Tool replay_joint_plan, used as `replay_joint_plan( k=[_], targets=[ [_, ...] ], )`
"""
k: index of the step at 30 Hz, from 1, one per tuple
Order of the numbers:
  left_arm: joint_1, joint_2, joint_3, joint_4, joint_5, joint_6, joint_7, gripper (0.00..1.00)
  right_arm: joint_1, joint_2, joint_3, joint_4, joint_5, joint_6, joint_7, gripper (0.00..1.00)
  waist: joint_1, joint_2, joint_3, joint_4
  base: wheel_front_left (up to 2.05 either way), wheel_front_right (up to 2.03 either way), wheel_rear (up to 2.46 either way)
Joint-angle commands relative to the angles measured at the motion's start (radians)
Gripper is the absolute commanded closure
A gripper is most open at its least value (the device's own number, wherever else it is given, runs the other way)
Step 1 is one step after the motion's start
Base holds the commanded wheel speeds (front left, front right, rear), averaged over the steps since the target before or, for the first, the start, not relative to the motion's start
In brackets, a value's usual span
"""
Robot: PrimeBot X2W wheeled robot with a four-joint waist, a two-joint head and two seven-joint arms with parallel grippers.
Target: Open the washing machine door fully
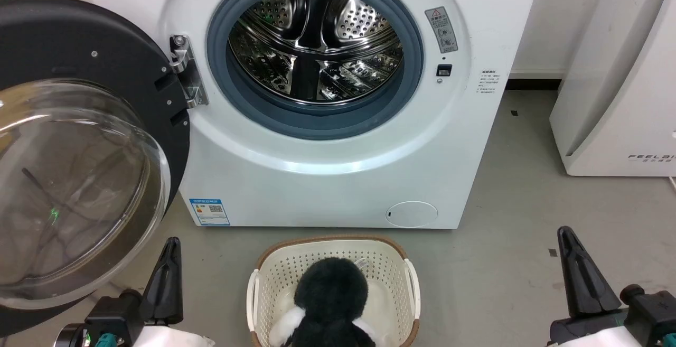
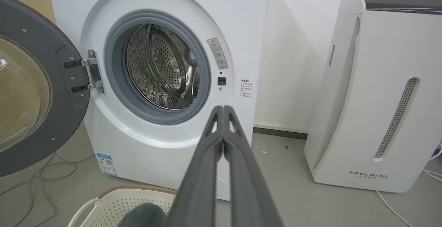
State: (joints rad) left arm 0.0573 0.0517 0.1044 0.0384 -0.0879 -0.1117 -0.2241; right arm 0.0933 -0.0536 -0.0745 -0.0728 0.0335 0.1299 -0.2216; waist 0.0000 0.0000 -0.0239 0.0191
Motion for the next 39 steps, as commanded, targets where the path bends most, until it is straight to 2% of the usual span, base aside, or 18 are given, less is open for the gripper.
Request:
replay_joint_plan(
  k=[1, 39],
  targets=[
    [-0.008, 0.0, -0.004, -0.004, 0.01, 0.005, 0.004, 1.0, -0.012, 0.001, 0.003, 0.003, -0.003, 0.0, 0.004, 1.0, 0.0, 0.0, 0.0, 0.0, 0.0, 0.0, 0.0],
    [-0.026, -0.001, -0.04, -0.016, 0.038, 0.043, 0.083, 1.0, -0.041, 0.002, 0.029, 0.028, -0.014, 0.0, 0.082, 1.0, 0.0, 0.0, 0.009, -0.007, 0.0, 0.0, 0.0]
  ],
)
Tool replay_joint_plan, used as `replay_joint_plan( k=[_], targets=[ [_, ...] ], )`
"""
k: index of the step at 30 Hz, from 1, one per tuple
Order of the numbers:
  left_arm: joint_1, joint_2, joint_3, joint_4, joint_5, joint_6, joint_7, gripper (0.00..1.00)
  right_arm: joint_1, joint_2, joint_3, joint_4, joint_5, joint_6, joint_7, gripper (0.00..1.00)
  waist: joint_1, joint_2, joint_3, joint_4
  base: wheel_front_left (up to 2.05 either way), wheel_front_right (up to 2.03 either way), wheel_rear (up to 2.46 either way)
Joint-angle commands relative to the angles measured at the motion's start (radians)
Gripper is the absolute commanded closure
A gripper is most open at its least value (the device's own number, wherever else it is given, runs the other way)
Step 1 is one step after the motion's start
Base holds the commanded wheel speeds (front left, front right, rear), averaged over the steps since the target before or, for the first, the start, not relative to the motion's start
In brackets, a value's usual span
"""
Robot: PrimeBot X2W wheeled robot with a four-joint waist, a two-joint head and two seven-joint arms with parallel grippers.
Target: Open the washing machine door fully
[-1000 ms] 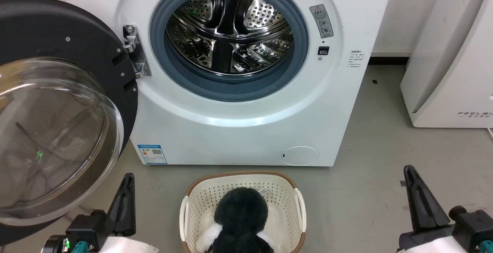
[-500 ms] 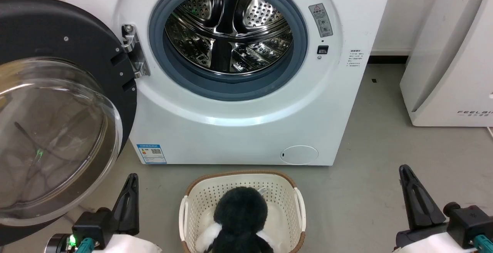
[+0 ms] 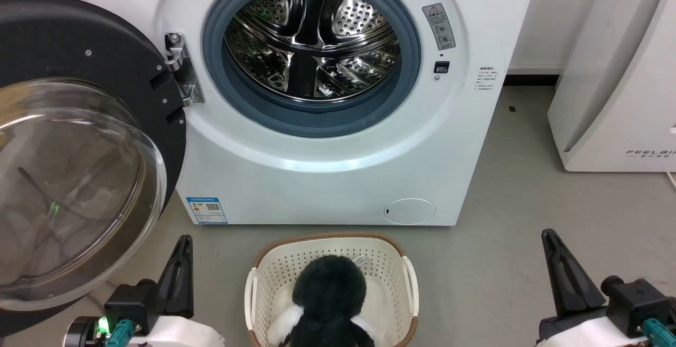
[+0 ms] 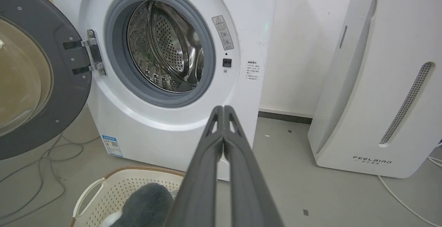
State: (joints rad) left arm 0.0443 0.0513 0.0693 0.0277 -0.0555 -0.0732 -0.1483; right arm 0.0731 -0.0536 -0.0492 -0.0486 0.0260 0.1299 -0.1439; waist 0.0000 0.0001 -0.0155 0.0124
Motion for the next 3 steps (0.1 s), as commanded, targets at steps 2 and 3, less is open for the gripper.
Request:
replay_joint_plan(
  k=[2, 3],
  targets=[
    [-0.014, 0.0, -0.007, -0.006, 0.007, 0.007, 0.011, 1.0, -0.023, 0.002, 0.005, 0.005, -0.007, 0.0, 0.008, 1.0, 0.0, -0.0001, 0.001, -0.001, 0.0, 0.0, 0.0],
    [-0.014, 0.0, -0.008, -0.006, 0.007, 0.008, 0.013, 1.0, -0.023, 0.002, 0.006, 0.006, -0.007, 0.0, 0.01, 1.0, 0.0, -0.0001, 0.001, -0.001, 0.0, 0.0, 0.0]
  ],
)
